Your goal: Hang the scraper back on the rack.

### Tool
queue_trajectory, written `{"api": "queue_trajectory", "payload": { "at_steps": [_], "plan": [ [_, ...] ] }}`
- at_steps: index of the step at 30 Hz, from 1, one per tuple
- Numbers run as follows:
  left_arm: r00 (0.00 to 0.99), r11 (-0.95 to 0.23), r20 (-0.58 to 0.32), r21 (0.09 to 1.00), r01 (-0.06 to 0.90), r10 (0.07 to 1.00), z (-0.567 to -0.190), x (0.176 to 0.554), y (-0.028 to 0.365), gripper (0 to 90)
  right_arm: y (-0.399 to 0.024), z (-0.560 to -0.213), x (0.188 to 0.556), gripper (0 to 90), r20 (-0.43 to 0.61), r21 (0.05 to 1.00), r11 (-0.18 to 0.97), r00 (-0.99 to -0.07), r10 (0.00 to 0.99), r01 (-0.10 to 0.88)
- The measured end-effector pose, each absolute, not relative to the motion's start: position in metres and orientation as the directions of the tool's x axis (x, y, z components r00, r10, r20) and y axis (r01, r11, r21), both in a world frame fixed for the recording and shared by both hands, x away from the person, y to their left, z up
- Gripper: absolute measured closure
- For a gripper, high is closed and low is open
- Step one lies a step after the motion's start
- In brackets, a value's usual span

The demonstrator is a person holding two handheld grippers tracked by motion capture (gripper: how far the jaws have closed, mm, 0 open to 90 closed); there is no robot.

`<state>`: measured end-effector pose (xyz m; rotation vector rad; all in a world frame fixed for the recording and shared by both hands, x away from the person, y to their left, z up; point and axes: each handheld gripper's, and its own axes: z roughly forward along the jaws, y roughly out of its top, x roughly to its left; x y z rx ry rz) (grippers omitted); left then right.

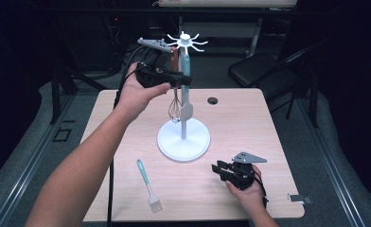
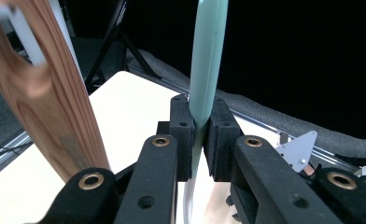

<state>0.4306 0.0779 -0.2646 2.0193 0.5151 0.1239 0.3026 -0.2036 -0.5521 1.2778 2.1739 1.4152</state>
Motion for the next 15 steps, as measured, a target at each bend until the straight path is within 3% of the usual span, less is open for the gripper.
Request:
{"api": "queue_trajectory", "payload": {
  "at_steps": [15],
  "plan": [
    [0.877, -0.372, -0.169, 0.858, 0.356, 0.449, -0.273, 0.445, 0.076, 82.9, -0.201, -0.552, 0.302, 66.3, 0.236, 0.839, 0.149, -0.597, 0.767, 0.524]
  ]
}}
